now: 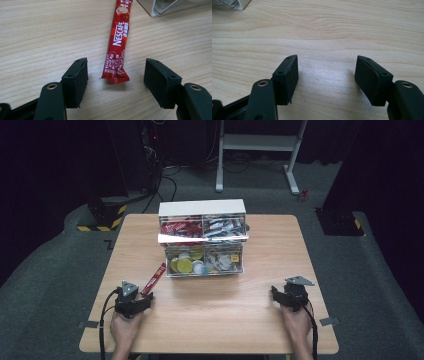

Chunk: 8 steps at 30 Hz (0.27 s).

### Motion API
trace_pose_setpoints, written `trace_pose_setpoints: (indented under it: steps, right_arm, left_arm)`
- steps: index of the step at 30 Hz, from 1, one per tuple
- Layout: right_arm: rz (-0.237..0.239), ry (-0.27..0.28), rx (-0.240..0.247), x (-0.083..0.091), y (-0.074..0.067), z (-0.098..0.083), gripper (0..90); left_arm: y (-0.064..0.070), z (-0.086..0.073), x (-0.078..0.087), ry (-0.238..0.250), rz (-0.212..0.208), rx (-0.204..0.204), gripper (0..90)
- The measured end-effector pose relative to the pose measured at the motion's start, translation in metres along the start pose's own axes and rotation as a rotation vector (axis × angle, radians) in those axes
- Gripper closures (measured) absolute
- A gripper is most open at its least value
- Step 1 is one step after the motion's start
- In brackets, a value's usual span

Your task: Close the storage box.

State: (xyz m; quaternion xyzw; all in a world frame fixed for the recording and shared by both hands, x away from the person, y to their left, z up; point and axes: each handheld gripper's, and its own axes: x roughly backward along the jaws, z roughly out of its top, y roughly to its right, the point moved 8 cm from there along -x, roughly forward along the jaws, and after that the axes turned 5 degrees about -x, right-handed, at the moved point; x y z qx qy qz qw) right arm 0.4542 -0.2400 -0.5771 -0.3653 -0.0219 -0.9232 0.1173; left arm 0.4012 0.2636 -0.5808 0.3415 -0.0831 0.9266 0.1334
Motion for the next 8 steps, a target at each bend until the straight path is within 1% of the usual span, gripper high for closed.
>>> trace_pose_setpoints:
  steps: [8]
  right_arm:
    - [-0.001, -0.001, 0.001, 0.0000, -0.0002, -0.0001, 34.6]
  left_arm:
    - [-0.0001, 0.0001, 0.0000, 0.000, 0.000, -0.001, 35.9]
